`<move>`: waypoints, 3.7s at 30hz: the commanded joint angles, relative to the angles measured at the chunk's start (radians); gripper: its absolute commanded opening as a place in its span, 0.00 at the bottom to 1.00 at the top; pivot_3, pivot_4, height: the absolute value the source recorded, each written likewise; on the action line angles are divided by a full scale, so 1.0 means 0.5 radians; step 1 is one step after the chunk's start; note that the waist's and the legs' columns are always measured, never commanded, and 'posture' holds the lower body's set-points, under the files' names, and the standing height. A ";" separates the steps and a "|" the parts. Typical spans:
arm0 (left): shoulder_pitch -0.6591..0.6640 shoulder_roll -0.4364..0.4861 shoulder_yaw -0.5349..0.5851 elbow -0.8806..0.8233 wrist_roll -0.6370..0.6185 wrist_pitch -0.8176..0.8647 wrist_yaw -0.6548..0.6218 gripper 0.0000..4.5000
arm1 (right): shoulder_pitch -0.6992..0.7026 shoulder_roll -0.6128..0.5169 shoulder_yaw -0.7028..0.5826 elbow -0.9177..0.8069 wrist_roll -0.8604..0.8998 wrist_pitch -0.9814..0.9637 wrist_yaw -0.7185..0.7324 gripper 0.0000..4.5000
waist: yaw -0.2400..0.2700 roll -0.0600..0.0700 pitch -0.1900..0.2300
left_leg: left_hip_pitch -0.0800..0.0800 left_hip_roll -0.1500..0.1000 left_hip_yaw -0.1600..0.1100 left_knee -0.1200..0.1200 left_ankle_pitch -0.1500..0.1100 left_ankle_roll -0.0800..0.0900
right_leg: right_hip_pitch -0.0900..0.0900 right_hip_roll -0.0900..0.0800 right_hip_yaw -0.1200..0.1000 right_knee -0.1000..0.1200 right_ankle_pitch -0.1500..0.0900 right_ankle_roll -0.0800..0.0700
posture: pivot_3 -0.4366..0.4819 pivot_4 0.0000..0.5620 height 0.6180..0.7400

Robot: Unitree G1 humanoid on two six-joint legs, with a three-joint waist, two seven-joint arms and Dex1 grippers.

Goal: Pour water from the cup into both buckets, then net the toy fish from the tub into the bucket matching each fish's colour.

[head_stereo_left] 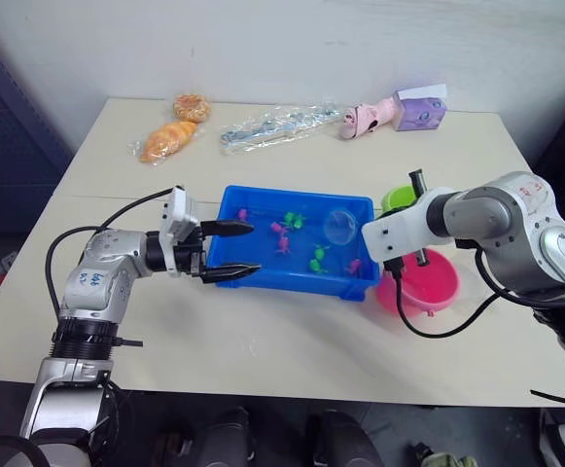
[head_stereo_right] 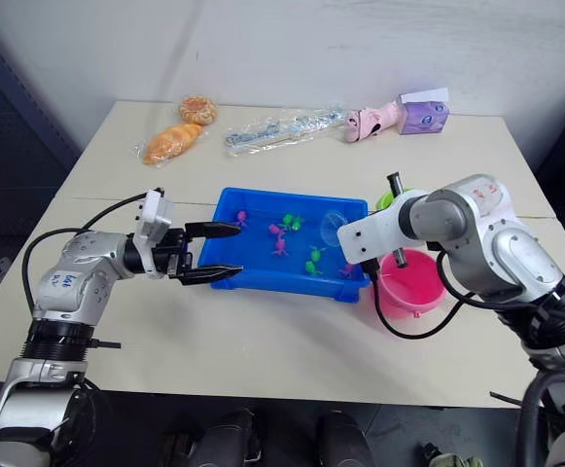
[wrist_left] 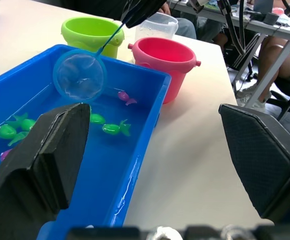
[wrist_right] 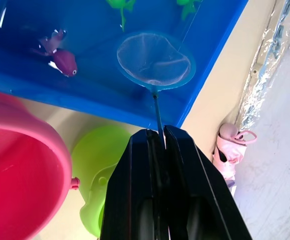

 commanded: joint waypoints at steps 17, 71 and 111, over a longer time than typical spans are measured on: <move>-0.044 -0.022 -0.026 -0.028 -0.027 0.026 -0.038 0.99 | -0.133 0.033 0.011 0.069 -0.246 -0.314 0.281 0.00 | -0.005 0.000 0.000 | 0.000 0.000 0.000 0.001 0.000 0.000 | 0.000 0.000 0.000 0.001 0.000 0.000 | 0.48 0.27 1.00; 0.044 0.009 0.015 -0.097 -0.049 0.059 -0.013 0.99 | -0.034 0.055 -0.054 -0.078 0.256 0.270 0.722 0.00 | -0.004 0.000 0.000 | 0.000 0.000 -0.001 0.004 0.000 0.000 | 0.000 0.000 0.000 0.004 0.000 0.000 | 0.48 0.27 1.00; 0.096 0.122 0.080 -0.132 -0.053 0.088 0.007 0.99 | 0.458 0.135 -0.856 -0.072 1.312 0.867 0.131 0.00 | -0.001 0.000 0.000 | 0.001 0.000 -0.001 0.002 0.000 0.000 | 0.001 -0.001 0.000 0.003 0.000 0.000 | 0.48 0.27 1.00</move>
